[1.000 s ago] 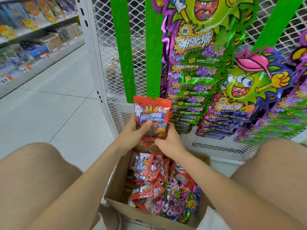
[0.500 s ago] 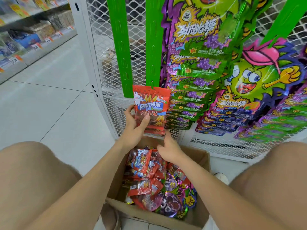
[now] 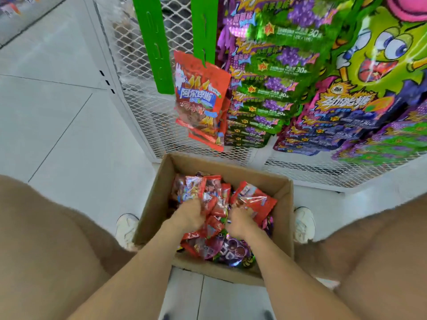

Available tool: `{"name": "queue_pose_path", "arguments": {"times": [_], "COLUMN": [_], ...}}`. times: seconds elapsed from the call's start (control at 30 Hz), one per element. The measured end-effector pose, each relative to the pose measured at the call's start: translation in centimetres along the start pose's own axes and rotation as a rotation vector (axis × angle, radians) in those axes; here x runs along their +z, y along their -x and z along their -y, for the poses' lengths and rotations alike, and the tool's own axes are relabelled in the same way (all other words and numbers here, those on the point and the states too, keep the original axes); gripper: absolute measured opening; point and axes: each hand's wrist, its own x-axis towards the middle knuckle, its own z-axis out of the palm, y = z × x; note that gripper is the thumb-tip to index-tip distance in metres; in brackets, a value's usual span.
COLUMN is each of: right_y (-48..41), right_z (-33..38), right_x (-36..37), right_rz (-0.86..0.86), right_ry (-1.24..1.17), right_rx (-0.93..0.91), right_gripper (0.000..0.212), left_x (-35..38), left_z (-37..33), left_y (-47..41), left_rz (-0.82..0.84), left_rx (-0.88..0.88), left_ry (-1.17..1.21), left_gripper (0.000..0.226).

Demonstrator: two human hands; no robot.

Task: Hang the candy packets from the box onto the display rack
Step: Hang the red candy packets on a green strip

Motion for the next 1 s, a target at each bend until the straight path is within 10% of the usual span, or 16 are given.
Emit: {"name": "queue_pose_path", "arguments": {"times": [0.17, 0.73, 0.9, 1.0], "right_y": [-0.6, 4.0, 7.7, 9.7], "right_z": [0.7, 3.4, 6.1, 7.6], "right_x": [3.9, -6.3, -10.8, -13.2], "right_rz": [-0.202, -0.126, -0.304, -0.209], "right_ry": [-0.242, -0.498, -0.497, -0.73], "right_rx": [0.106, -0.063, -0.071, -0.096], "right_gripper": [0.047, 0.025, 0.019, 0.012], "left_x": [3.6, -2.3, -5.2, -6.8], "left_z": [3.1, -1.0, -5.5, -6.8], "left_y": [-0.5, 2.2, 5.5, 7.0], "left_rz": [0.249, 0.128, 0.255, 0.076], "left_rx": [-0.072, -0.024, 0.142, 0.26], "left_ry": [-0.225, 0.057, 0.296, 0.383], "left_gripper": [0.051, 0.029, 0.094, 0.037]}}
